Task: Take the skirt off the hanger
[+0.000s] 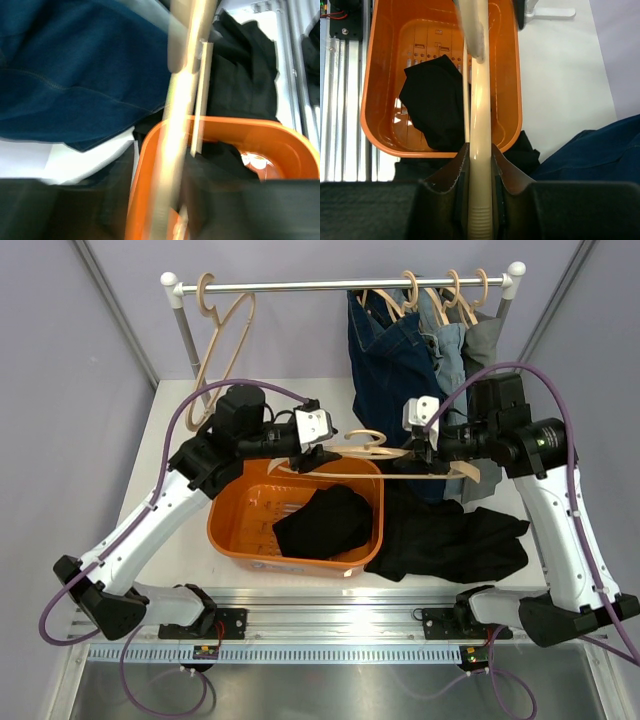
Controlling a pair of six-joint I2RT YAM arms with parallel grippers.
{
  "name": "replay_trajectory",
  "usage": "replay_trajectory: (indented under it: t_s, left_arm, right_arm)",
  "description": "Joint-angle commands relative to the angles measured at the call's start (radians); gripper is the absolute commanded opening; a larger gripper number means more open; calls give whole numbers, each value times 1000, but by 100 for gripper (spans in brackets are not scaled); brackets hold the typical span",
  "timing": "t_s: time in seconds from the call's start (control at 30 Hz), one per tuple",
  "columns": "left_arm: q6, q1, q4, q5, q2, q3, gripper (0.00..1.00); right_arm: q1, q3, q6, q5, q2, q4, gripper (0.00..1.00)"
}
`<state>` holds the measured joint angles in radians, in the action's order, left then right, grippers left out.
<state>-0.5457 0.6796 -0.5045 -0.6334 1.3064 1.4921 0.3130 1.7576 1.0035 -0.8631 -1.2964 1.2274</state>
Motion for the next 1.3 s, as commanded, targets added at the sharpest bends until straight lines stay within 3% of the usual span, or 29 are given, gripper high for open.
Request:
replay_trajectory:
  t_s: [0.0, 0.1, 0.23, 0.63, 0.83, 1.0, 1.27]
  left_arm:
    - [107, -17, 303, 107, -91, -18, 53]
    - [136, -17, 346, 136, -134, -52, 83]
    - [145, -17, 345, 190, -176, -66, 99]
    - [210, -17, 314, 397, -303, -92, 99]
    - [260, -15, 282, 468, -352, -110, 99]
    - [424, -15, 262, 658, -403, -150, 99]
    - [605, -17, 319, 776, -538, -294, 99]
  right_arm:
    - [21, -72, -84, 27, 74, 58, 0]
    - [-2, -113, -103, 13, 111, 52, 0]
    - [-41, -142, -118, 3, 134, 44, 0]
    - [-58, -121, -227, 3, 106, -48, 0]
    - [-57, -96, -471, 48, 68, -225, 0]
    - [-38, -43, -735, 199, 16, -363, 0]
    - [102, 65, -896, 527, -67, -428, 0]
